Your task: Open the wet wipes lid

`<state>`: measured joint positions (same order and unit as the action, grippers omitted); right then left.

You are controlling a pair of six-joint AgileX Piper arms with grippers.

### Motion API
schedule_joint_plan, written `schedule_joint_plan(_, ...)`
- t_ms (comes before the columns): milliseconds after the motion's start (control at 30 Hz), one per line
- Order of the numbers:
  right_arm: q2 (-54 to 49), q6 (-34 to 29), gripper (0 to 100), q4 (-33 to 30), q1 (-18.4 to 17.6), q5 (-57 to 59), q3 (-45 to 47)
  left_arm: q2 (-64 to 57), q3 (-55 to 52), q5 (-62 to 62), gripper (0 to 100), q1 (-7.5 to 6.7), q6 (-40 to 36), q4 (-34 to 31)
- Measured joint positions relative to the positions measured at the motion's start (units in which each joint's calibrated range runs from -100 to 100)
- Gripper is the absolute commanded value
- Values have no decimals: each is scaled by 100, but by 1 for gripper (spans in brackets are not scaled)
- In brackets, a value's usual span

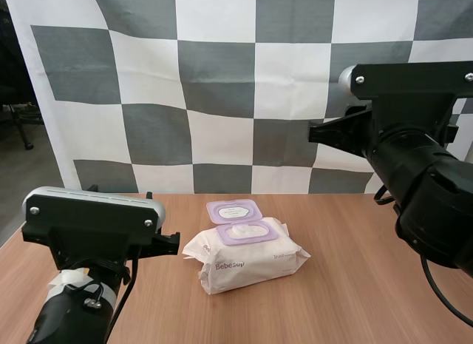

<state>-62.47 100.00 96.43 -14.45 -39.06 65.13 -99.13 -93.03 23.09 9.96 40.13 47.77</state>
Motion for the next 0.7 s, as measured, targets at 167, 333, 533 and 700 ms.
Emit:
schedule_joint_plan(167, -24, 0, 46, -260, 0, -66, 0, 0, -218, 0, 99, 0, -144, 0)
schedule_joint_plan(333, -357, 0, 46, -653, 0, -265, 0, -25, -658, -520, 99, 0, -557, -137)
schedule_joint_plan(533, -429, 0, 46, -497, 0, -132, 2, -87, -697, -817, 99, 37, -2023, -1691)
schedule_joint_plan(700, -429, 0, 46, -101, 0, 675, 14, -87, -697, 390, 99, 119, -2721, -2481)
